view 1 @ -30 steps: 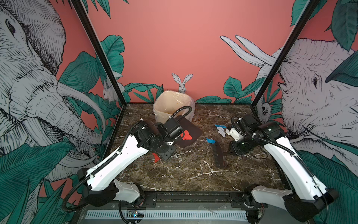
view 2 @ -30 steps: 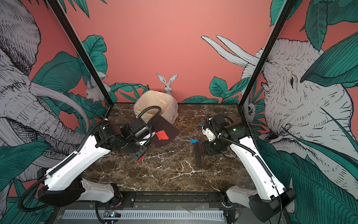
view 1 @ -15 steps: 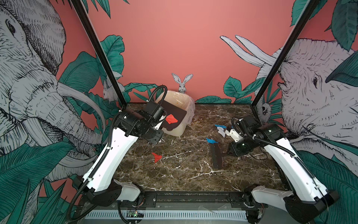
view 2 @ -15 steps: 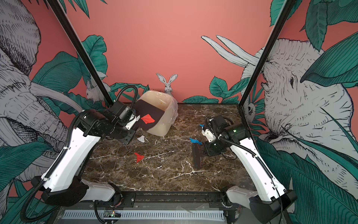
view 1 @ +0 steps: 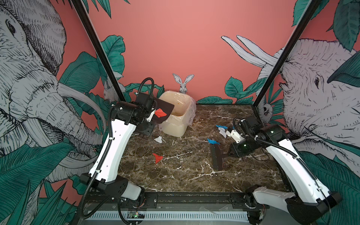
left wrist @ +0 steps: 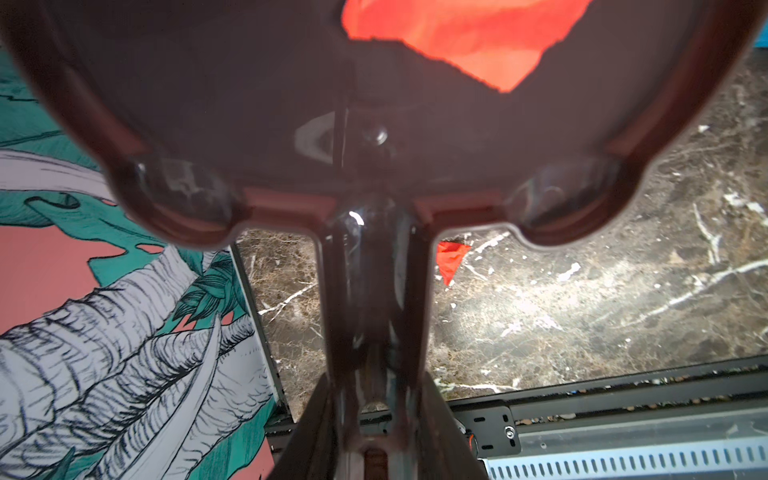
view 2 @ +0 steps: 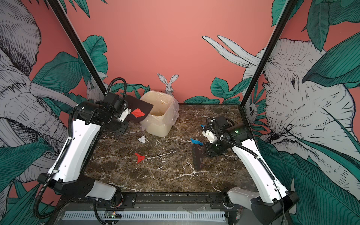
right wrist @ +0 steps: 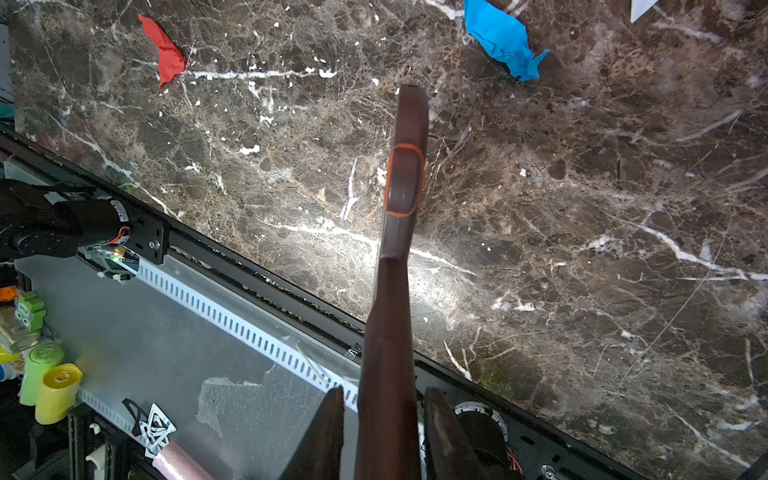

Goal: Sweep away the paper scraps from the table
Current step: 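Lift the maroon dustpan with the left gripper up to the cream bin, then tip the dustpan over the cream bin with the left gripper to dump scraps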

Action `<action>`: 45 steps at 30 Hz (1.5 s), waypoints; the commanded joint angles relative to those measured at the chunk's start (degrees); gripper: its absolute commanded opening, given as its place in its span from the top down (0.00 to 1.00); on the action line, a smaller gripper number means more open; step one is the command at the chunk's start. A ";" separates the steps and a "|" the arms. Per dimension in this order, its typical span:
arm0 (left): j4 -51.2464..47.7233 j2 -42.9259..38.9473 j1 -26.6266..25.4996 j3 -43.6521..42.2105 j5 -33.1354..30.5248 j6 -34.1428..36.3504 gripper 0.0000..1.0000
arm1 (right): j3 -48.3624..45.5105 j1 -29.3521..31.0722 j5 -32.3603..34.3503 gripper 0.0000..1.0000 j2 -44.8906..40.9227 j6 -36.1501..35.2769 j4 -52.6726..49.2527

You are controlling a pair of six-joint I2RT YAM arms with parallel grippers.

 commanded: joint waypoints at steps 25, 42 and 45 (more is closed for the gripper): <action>6.51 12.74 3.66 13.94 -11.79 12.31 1.00 | 0.46 -0.54 -2.68 1.00 -1.17 -0.38 -0.84; 16.09 14.88 -1.63 9.42 -30.41 27.85 1.00 | 3.26 -0.59 -3.47 1.00 0.44 1.12 -2.45; 21.70 13.51 -2.84 5.95 -33.16 32.34 1.00 | 3.16 -0.55 -3.73 1.00 0.45 1.38 -2.31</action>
